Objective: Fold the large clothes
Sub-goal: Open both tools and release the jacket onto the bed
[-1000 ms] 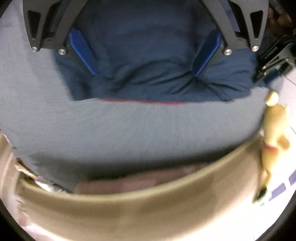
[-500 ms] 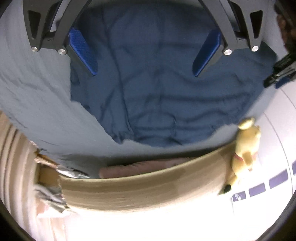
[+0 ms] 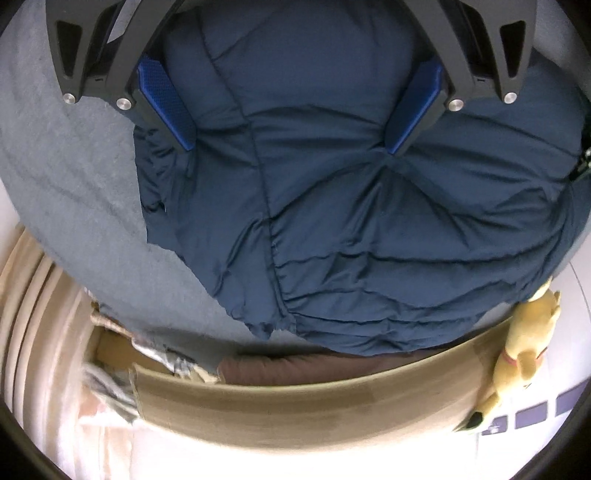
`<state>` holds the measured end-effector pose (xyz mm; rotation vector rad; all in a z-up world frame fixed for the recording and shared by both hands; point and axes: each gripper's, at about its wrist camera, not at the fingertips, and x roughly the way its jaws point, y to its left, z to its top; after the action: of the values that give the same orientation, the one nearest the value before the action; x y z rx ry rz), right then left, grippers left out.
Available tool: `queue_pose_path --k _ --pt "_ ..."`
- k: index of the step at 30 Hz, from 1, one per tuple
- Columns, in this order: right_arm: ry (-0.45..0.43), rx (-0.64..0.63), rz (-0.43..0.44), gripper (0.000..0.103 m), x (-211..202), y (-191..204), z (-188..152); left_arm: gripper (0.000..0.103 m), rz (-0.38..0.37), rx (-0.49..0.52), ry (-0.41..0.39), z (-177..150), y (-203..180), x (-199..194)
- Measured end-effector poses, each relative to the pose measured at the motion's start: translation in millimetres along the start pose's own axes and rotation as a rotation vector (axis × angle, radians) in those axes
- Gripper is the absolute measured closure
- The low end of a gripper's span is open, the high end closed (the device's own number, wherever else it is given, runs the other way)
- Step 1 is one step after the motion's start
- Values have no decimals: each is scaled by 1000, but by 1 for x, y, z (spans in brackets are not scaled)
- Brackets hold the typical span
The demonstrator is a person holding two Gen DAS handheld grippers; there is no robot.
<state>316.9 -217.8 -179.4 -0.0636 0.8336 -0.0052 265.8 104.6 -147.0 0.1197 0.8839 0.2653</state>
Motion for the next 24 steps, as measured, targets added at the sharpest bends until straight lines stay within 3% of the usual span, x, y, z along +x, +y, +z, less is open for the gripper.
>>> queue_pose_path --k 2,4,7,14,17,24 --pt "-8 35 16 1 -19 -6 7 29 -23 -49 -15 5 10 -17" --pt "-80 70 41 0 -47 -13 11 29 -39 -78 -94 7 15 -46" --pt "-131 59 62 0 -74 -15 8 29 -22 -36 -173 5 6 -69" --pt "-68 53 49 0 -58 -7 -17 29 -75 14 -132 -9 -40 -70" --pt "-65 13 35 0 -48 4 -19 29 -37 99 -152 -10 -72 -63" --pt "-3 -15 11 0 -20 9 -25 27 -21 145 -96 -18 -87 -34"
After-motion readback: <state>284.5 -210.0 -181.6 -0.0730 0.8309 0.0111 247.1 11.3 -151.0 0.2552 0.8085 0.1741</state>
